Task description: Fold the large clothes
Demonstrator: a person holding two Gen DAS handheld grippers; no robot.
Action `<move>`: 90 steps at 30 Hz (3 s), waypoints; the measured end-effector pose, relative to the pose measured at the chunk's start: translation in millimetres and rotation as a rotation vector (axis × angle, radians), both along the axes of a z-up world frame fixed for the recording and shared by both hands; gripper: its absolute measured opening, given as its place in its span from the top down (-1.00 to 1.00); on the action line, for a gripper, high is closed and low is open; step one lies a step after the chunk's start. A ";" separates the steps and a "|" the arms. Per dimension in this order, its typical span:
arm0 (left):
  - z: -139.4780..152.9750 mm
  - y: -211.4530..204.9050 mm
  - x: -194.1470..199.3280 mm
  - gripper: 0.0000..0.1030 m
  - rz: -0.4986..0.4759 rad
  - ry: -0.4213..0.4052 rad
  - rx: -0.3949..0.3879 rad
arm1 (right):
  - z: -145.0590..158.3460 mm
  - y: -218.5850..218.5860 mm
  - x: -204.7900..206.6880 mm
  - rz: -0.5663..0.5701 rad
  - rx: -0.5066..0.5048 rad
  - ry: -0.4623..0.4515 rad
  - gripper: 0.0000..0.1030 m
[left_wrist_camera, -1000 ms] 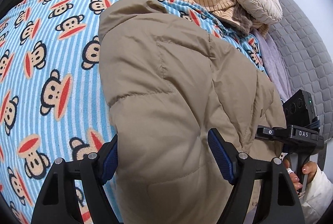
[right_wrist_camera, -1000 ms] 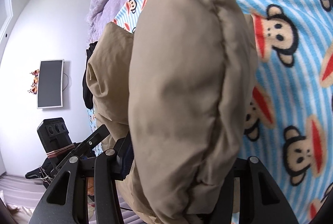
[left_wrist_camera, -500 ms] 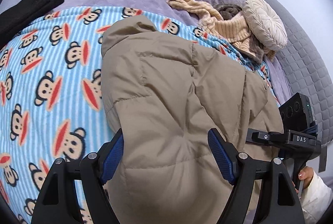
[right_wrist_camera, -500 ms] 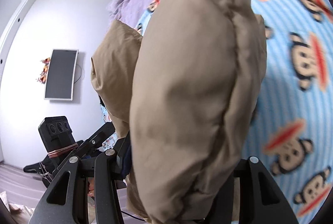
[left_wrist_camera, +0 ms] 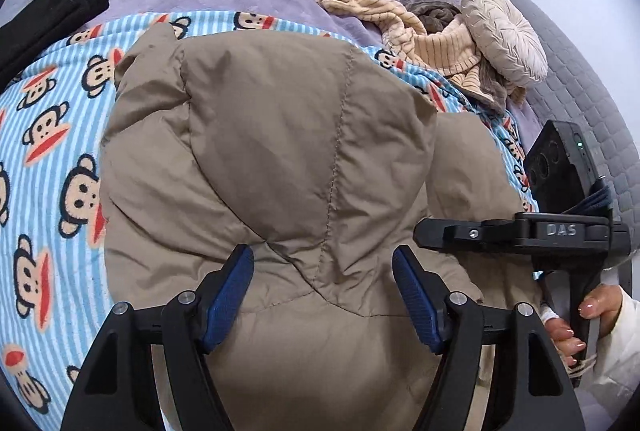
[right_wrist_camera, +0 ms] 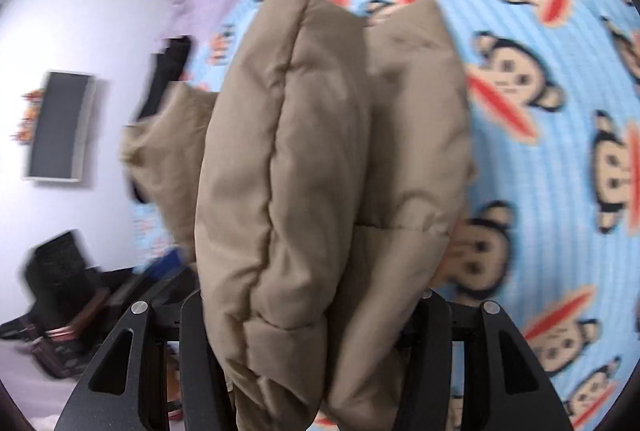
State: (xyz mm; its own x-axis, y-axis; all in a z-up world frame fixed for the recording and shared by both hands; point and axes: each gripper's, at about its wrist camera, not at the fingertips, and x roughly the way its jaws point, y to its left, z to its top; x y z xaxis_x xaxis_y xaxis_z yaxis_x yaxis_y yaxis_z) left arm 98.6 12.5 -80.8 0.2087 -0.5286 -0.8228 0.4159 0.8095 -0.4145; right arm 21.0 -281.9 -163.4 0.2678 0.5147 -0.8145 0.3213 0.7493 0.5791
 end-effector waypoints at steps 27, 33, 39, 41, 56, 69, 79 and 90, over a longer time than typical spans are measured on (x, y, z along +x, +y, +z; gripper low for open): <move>-53.5 28.1 43.1 -0.67 0.187 0.066 0.026 | 45.0 62.9 32.4 0.072 -0.377 -0.062 0.54; -51.5 -29.6 28.8 -0.73 0.123 -0.014 0.111 | 13.9 15.0 20.9 -0.003 -0.366 -0.016 0.56; -56.3 -36.6 20.5 -0.79 0.102 -0.048 0.148 | 17.8 4.3 6.4 -0.043 -0.343 -0.005 0.55; -56.0 -33.7 20.2 -0.80 0.098 -0.050 0.150 | 29.7 7.3 -0.2 -0.038 -0.352 0.001 0.49; -49.5 -28.1 16.8 -0.83 0.132 -0.025 0.175 | 62.7 37.8 -77.4 -0.011 -0.369 -0.005 0.43; -7.6 -2.3 -28.8 -0.83 0.133 -0.026 0.276 | 53.0 44.1 -80.9 -0.013 -0.392 0.052 0.15; 27.1 25.6 -68.6 -1.00 0.154 -0.047 0.356 | 113.1 54.0 -107.7 -0.083 -0.406 -0.010 -0.12; 74.5 35.8 -93.2 -1.00 0.271 -0.097 0.391 | 163.5 57.4 -108.8 -0.073 -0.540 -0.108 -0.66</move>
